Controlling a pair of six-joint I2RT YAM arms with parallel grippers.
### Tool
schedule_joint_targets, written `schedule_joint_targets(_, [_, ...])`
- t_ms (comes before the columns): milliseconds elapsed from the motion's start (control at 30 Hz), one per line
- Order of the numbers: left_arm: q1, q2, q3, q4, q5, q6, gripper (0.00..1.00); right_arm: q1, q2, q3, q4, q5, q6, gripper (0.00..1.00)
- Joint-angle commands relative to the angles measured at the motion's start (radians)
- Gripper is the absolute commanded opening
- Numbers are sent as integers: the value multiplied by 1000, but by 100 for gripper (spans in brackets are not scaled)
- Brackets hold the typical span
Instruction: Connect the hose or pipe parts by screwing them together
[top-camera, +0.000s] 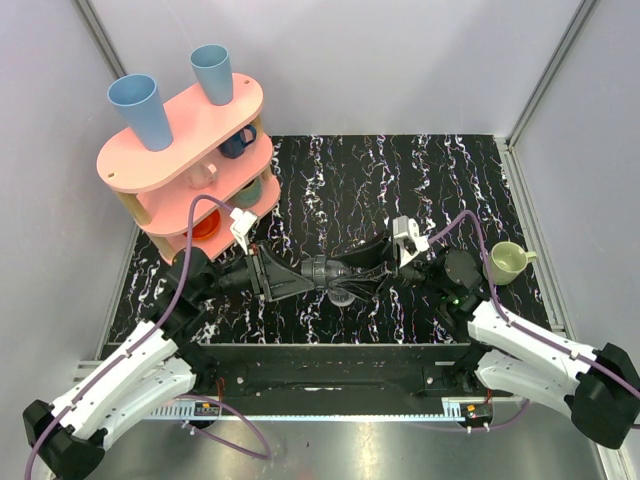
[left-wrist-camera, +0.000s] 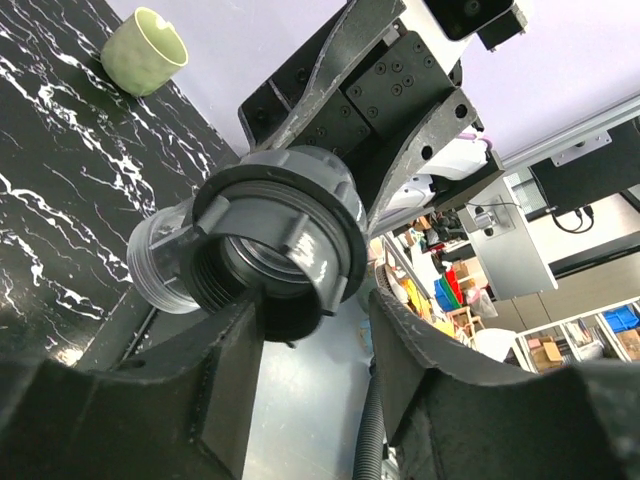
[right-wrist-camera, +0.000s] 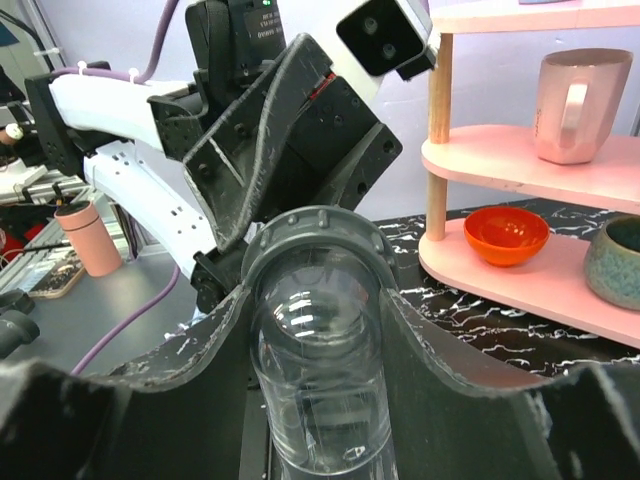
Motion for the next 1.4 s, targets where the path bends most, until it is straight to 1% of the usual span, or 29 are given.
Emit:
schedule_joint_targets(0, [-3,-12,-29,183,19,-42,44,-5,13,-3,126,-9,38,0])
schedule_joint_targets(67, [-3,-30,-43,236,7,-44,35,-5,16,-5,132,-11,48,0])
schedule_joint_targets(100, [-4,-38,-61,261,7,-45,21,-5,16,-6,139,-11,49,0])
schedule_joint_targets(133, [-3,-44,-71,278,4,-45,13,-6,20,-9,142,-12,55,0])
schedule_joint_targets(200, [-3,-59,-84,290,-5,-26,0,-5,22,-11,150,-3,69,1])
schedule_joint_targets(233, [-3,-61,-86,284,-7,-18,0,-5,27,-9,150,-1,72,2])
schedule_joint_targets(267, [-3,-61,-88,272,-4,-1,0,-5,30,-11,147,-7,83,10])
schedule_joint_targets(367, [-3,-61,-86,241,-1,30,0,-6,27,-2,109,-14,71,22])
schedule_joint_targets(400, [-3,-61,-82,232,-4,37,0,-5,21,3,74,-14,62,33])
schedule_joint_targets(467, [-4,-62,-72,207,-7,56,0,-5,5,9,34,-17,28,43])
schedule_joint_targets(500, [-3,-62,-62,195,-11,62,0,-5,2,20,-15,-21,16,50])
schedule_joint_targets(567, [-3,-59,-49,172,-19,77,0,-5,-15,32,-78,-34,-16,55])
schedule_joint_targets(733, [-4,-42,-29,135,-30,96,0,-5,-29,40,-107,-38,-29,69])
schedule_joint_targets(933, [-3,-39,-23,140,-31,97,0,-5,-27,47,-123,-69,-40,79])
schedule_joint_targets(967, [-3,-39,-20,135,-33,103,0,-5,-30,49,-124,-86,-43,83])
schedule_joint_targets(1033, [-3,-38,-19,120,-31,111,0,-6,-26,66,-138,-92,-56,86])
schedule_joint_targets(1133, [-3,-38,-19,115,-33,111,0,-6,-21,101,-184,-96,-79,94])
schedule_joint_targets(1167, [-3,-39,-17,111,-36,113,0,-6,-19,109,-196,-100,-84,99])
schedule_joint_targets(1367, [-3,-39,-17,103,-41,120,0,-5,22,191,-313,-132,-150,100])
